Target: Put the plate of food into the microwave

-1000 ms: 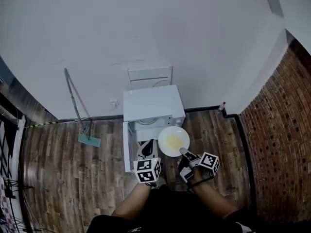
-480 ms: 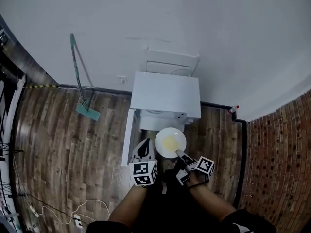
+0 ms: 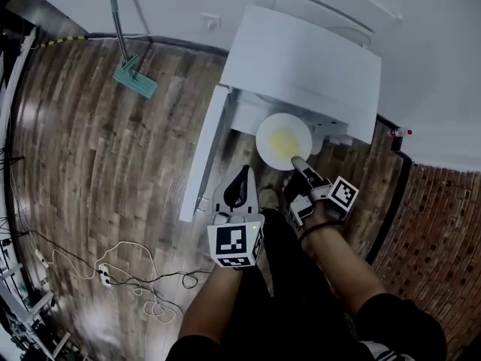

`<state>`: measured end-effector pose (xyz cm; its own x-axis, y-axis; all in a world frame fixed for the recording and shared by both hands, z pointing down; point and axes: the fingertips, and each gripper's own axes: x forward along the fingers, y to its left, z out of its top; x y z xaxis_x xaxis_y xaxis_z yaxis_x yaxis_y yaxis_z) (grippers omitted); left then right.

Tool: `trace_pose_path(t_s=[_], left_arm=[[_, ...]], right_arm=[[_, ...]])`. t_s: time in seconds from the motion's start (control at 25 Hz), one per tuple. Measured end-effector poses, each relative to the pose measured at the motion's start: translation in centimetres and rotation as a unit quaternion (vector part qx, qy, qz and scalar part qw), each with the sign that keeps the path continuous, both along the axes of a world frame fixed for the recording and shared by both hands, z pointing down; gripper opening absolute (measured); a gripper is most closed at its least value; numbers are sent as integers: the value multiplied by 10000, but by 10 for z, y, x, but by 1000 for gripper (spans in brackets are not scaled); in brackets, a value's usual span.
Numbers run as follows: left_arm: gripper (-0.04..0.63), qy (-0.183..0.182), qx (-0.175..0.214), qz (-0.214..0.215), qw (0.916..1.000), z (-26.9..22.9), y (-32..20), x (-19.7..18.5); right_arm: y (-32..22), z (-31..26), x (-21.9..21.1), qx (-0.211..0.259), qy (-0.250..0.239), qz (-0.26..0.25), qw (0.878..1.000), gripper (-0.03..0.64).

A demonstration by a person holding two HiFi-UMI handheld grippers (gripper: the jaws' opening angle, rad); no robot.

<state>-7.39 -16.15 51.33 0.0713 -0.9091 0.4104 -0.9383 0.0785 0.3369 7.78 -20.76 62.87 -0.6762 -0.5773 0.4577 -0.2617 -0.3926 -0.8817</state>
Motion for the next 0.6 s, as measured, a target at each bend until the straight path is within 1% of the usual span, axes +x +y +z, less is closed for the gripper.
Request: trace_pose_path(t_s=[0.08, 0.16, 0.32, 0.44, 0.6], left_arm=[[-2, 53, -40, -25, 10000, 21, 6, -1], [-2, 71, -27, -10, 10000, 42, 10, -1], [-2, -56, 143, 94, 9998, 79, 8, 3], [-2, -141, 262, 155, 9994, 101, -6, -4], [-2, -148, 306, 195, 9992, 128, -23, -15]], right_arm=[[-10, 21, -8, 41, -71, 123, 9999, 20], [-24, 38, -18, 235, -229, 262, 9991, 20], [-51, 69, -25, 574, -306, 441, 9969, 21], [-78, 87, -27, 718, -163, 672, 9950, 21], [-109, 107, -39, 920, 125, 715, 9931, 20]])
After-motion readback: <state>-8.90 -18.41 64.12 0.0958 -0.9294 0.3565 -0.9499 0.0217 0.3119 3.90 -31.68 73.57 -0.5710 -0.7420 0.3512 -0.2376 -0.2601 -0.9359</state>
